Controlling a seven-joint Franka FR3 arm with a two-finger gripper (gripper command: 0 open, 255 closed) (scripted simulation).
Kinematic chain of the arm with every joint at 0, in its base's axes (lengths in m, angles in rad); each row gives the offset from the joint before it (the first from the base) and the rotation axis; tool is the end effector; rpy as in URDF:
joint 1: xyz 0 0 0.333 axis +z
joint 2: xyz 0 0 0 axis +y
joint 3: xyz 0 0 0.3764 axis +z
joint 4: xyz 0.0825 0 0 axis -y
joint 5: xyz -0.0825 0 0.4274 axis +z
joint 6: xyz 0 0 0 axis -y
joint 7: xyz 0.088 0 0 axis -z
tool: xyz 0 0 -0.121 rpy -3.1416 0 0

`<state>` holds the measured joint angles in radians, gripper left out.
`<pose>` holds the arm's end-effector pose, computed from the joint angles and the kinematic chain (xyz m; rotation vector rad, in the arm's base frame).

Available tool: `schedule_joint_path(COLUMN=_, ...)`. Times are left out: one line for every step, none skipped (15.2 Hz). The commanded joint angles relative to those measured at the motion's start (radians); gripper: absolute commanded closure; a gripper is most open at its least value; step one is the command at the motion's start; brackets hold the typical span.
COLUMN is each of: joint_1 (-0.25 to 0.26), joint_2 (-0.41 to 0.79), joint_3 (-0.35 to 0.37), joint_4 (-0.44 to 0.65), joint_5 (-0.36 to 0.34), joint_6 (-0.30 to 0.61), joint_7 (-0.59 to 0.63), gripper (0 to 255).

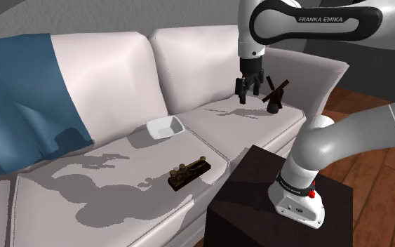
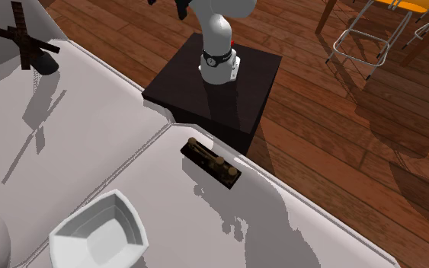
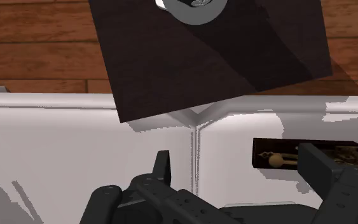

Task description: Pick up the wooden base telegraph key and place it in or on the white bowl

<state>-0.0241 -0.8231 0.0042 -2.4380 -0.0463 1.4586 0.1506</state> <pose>0.2786 -0.0112 0.5799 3.0617 -0.2665 -0.2353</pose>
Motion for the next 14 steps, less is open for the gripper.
schedule_joint_path(joint_1=0.0, joint_2=0.0, joint_3=0.0, joint_4=0.0, joint_5=0.0, joint_6=0.0, joint_7=0.0, gripper=0)
schedule_joint_path(joint_1=0.013, joint_2=0.023, joint_3=-0.006, joint_4=-0.013, joint_5=-0.005, joint_6=0.036, joint_7=-0.031, gripper=0)
schedule_joint_path(joint_1=0.027, joint_2=0.047, joint_3=-0.011, joint_4=-0.026, joint_5=-0.009, joint_6=0.071, joint_7=-0.062, gripper=0)
schedule_joint_path(joint_1=0.04, joint_2=0.071, joint_3=-0.016, joint_4=-0.037, joint_5=-0.013, joint_6=0.107, joint_7=-0.092, gripper=0)
schedule_joint_path(joint_1=0.053, joint_2=0.098, joint_3=-0.021, joint_4=-0.046, joint_5=-0.016, joint_6=0.142, joint_7=-0.122, gripper=0)
schedule_joint_path(joint_1=0.067, joint_2=0.124, joint_3=-0.026, joint_4=-0.055, joint_5=-0.019, joint_6=0.178, joint_7=-0.152, gripper=0)
schedule_joint_path(joint_1=0.08, joint_2=0.152, joint_3=-0.029, joint_4=-0.063, joint_5=-0.022, joint_6=0.213, joint_7=-0.182, gripper=0)
schedule_joint_path(joint_1=0.093, joint_2=0.181, joint_3=-0.033, joint_4=-0.069, joint_5=-0.024, joint_6=0.248, joint_7=-0.212, gripper=0)
schedule_joint_path(joint_1=0.105, joint_2=0.211, joint_3=-0.036, joint_4=-0.074, joint_5=-0.026, joint_6=0.283, joint_7=-0.241, gripper=0)
schedule_joint_path(joint_1=0.118, joint_2=0.241, joint_3=-0.038, joint_4=-0.079, joint_5=-0.027, joint_6=0.317, joint_7=-0.271, gripper=0)
schedule_joint_path(joint_1=0.131, joint_2=0.272, joint_3=-0.041, joint_4=-0.082, joint_5=-0.028, joint_6=0.351, joint_7=-0.3, gripper=0)
schedule_joint_path(joint_1=0.144, joint_2=0.303, joint_3=-0.042, joint_4=-0.084, joint_5=-0.029, joint_6=0.385, joint_7=-0.329, gripper=0)
schedule_joint_path(joint_1=0.157, joint_2=0.335, joint_3=-0.043, joint_4=-0.086, joint_5=-0.029, joint_6=0.418, joint_7=-0.357, gripper=0)
schedule_joint_path(joint_1=0.17, joint_2=0.367, joint_3=-0.044, joint_4=-0.086, joint_5=-0.029, joint_6=0.451, joint_7=-0.386, gripper=0)
